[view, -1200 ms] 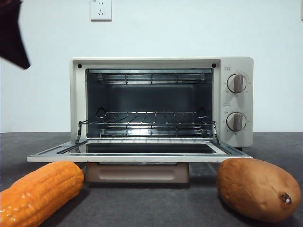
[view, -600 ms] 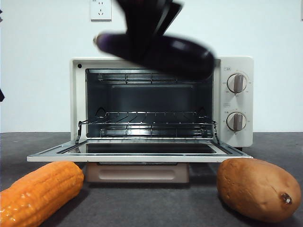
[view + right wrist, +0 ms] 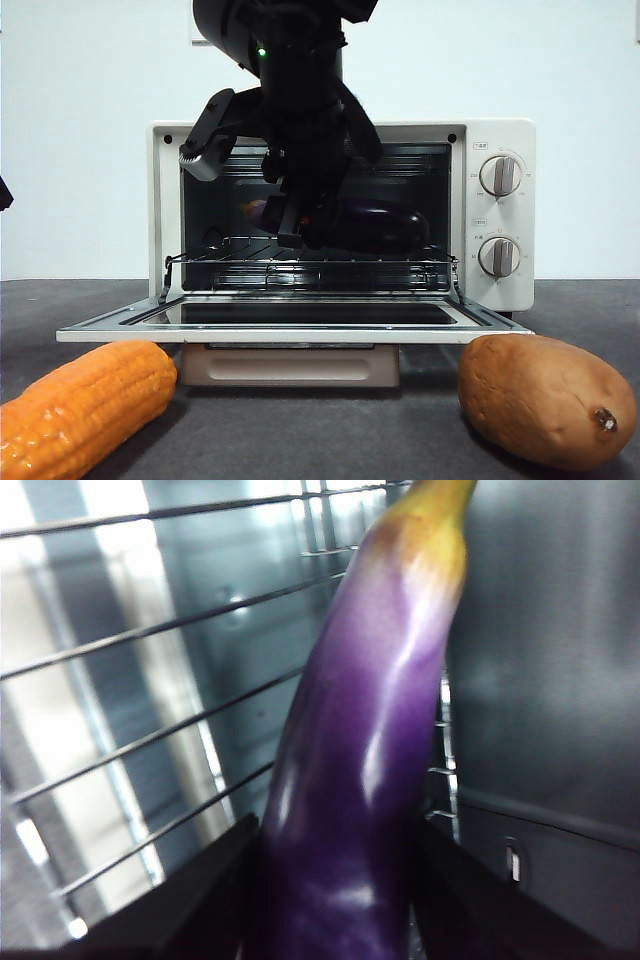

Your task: Take the eggplant from the table,put the eggplant in the oven

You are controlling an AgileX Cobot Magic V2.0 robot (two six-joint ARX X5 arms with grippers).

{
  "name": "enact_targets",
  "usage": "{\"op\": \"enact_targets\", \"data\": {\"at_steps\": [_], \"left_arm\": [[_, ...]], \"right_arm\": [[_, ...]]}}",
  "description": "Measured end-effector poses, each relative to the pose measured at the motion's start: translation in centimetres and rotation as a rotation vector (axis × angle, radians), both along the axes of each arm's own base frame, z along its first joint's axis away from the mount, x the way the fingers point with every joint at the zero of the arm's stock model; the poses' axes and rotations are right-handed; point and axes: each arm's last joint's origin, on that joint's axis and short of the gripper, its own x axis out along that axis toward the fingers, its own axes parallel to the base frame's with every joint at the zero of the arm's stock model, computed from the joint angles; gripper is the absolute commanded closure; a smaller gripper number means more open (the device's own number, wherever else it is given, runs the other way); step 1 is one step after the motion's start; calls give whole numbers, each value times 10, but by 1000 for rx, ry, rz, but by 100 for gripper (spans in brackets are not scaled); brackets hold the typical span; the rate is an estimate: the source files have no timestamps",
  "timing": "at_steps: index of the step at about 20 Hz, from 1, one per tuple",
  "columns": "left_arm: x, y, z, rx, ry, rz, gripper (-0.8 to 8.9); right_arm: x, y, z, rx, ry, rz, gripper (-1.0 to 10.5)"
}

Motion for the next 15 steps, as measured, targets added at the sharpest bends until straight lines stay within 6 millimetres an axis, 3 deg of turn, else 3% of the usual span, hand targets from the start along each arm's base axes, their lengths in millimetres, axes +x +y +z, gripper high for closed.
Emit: {"op": "enact_targets", "data": {"at_steps": [5,15], "left_arm": [[0,0,0,0,-3,0,810],[0,0,0,-1,-4,0,810]], "right_arm": [[1,1,-2,-6,-7,-2,678],[-9,9,-1,16,-9,13,676]]}}
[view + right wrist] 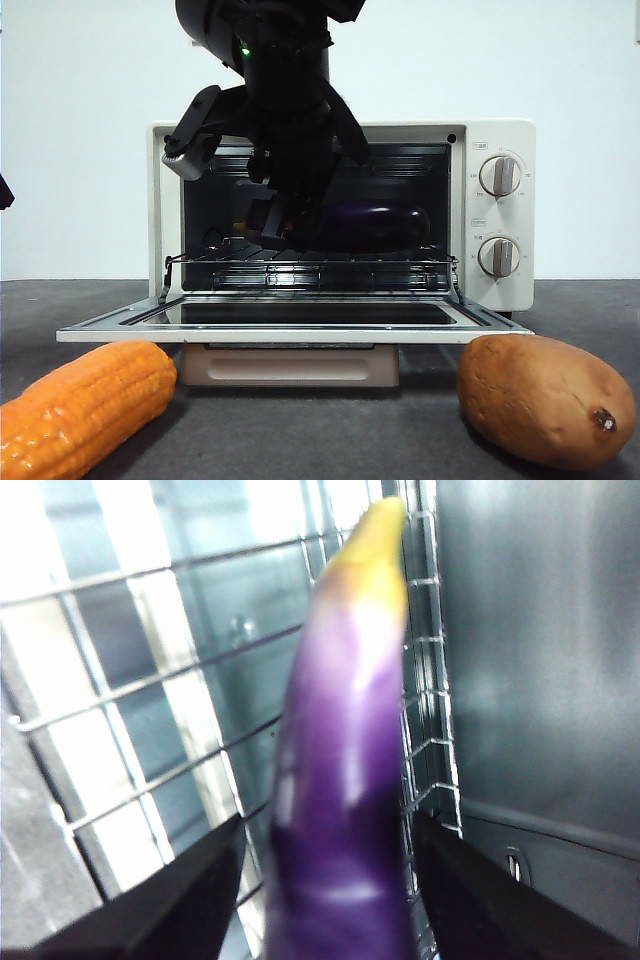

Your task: Take the eggplant from the table,put the eggplant in the oven

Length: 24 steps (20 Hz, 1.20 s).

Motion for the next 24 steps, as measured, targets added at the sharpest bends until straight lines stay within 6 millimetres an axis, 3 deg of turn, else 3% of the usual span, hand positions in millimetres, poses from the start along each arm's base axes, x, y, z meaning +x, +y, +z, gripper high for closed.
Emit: {"op": "enact_targets", "data": {"at_steps": [5,11,15,19,24], "left_arm": [[7,0,-6,2,27,0,810],[32,-2,-30,5,114,-4,810],[51,-6,-55,-52,184,-56,810],[61,-8,-83,-83,306,-80,810],[65,-11,-102,-168,393,-147,810]], "right_arm": [[-8,6,-1,9,6,13,676],[-24,13,9,24,6,45,677],[-55,-1,56,171,74,83,756],[-98,-35,115,356,186,153,925],[-130,-77,168,502,148,205,943]]}}
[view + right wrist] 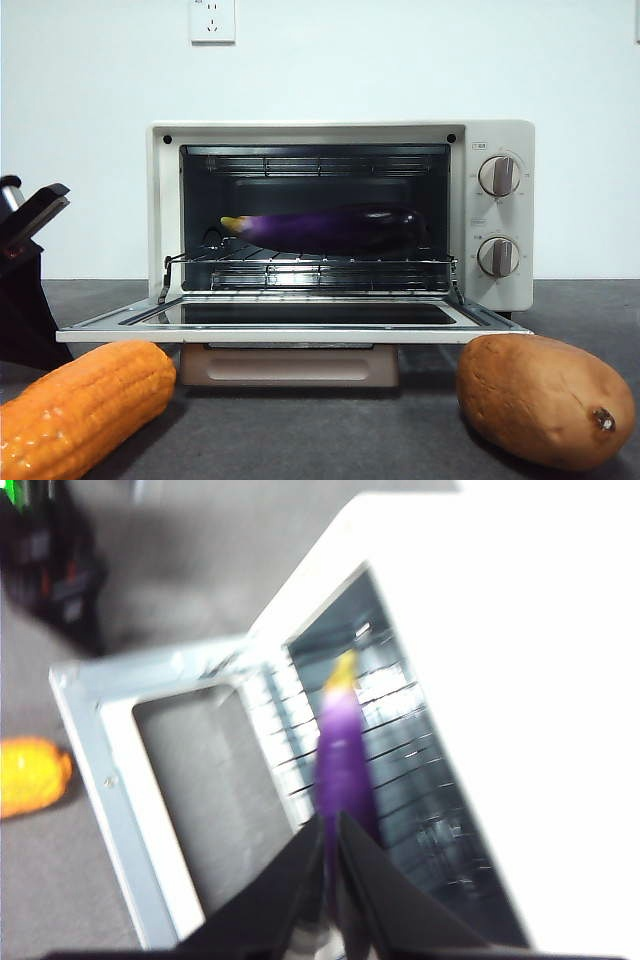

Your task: Take the eggplant from the table,put the eggplant in the oven

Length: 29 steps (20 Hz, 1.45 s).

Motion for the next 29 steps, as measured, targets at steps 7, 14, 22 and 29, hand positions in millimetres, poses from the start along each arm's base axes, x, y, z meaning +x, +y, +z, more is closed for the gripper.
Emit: {"op": "enact_targets", "data": {"at_steps": [7,14,22,29], "left_arm": [[1,-4,-12,-134,47,-96,810],[3,-3,-12,-211,39,-142,810],[9,-3,-7,-437,-50,-259,810],[38,-3,27,-528,-183,-323,810]], "right_arm": [[-24,-42,35,121,-61,-15,943],[-43,-76,50,174,-58,-34,943],[-70,-117,42,111,164,-33,943],[-86,-127,32,143,450,118,943]]}}
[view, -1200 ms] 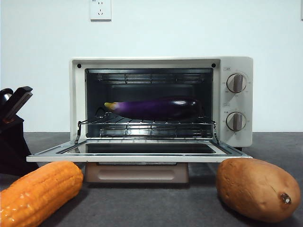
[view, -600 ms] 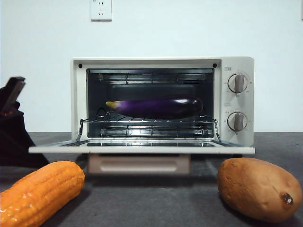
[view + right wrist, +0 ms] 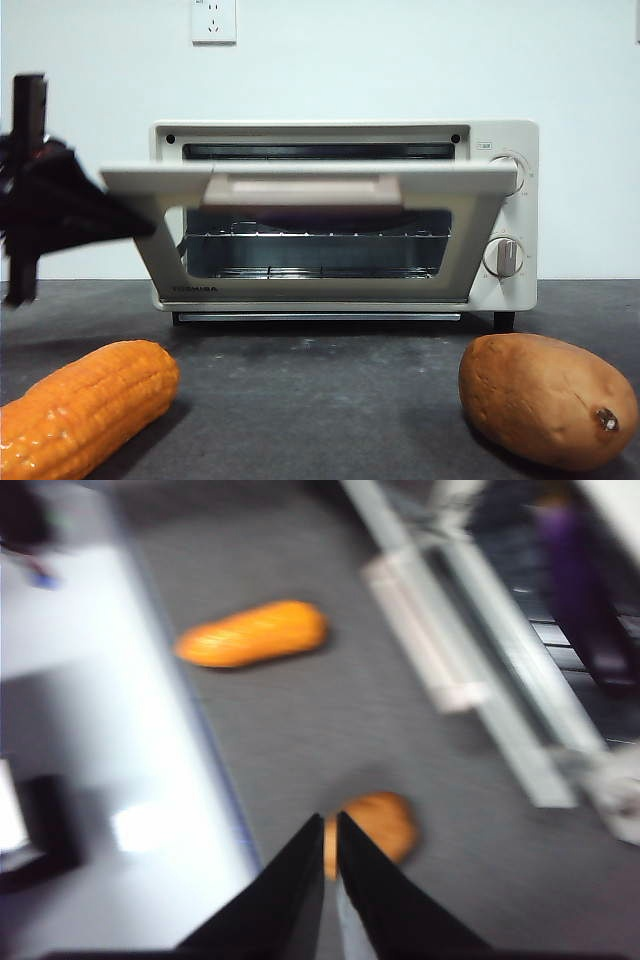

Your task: Take the eggplant from the table,put the eggplant in the oven

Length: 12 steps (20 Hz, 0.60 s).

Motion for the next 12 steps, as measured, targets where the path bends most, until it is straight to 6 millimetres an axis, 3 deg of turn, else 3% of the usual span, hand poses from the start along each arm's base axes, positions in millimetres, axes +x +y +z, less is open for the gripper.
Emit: {"op": "enact_targets", "data": {"at_steps": [4,7,12], "left_arm": [[23,0,32,-26,-87,-8,809],[39,-5,62,-29,-168,-5,809],[43,-3,88,42,-156,108,809]], "right_arm": [[3,8,-19,-8,60,37,943],[9,18,-45,-61,78,31,943],[20,24,-95,-230,42,-41,943]]}}
